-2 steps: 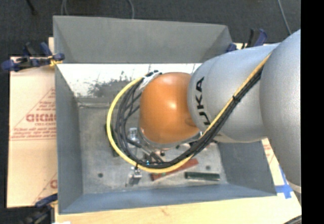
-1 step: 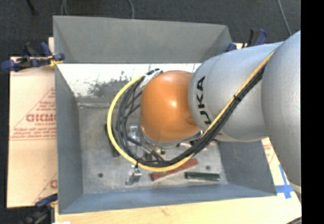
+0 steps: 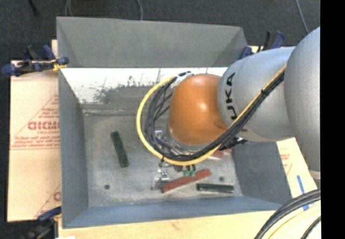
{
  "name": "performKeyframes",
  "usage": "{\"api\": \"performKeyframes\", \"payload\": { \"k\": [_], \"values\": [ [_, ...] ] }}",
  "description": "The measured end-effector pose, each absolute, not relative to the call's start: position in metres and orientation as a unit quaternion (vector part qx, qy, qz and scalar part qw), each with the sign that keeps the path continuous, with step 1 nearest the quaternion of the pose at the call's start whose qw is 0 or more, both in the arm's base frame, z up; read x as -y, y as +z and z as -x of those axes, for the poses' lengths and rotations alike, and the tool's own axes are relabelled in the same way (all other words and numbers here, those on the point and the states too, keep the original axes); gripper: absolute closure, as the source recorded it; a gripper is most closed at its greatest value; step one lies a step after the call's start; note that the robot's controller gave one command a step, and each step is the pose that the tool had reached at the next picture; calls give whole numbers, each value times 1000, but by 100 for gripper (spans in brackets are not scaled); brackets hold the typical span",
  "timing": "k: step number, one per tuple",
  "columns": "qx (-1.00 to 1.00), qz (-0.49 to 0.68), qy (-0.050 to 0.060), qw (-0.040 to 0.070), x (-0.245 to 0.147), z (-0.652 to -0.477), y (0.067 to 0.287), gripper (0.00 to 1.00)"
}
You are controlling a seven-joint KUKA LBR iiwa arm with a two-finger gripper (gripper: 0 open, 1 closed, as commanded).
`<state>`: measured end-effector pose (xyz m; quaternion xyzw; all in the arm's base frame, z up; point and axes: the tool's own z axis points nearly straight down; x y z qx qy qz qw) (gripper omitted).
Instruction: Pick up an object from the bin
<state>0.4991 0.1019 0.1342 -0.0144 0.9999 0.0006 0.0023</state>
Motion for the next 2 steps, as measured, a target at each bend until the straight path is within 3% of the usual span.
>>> {"api": "performKeyframes", "payload": {
  "k": [1,2],
  "values": [
    [-997,83,-2,0,-72,-493,125,0],
    [-1000,0,1,1,-52,-483,85,100]
  ]
}}
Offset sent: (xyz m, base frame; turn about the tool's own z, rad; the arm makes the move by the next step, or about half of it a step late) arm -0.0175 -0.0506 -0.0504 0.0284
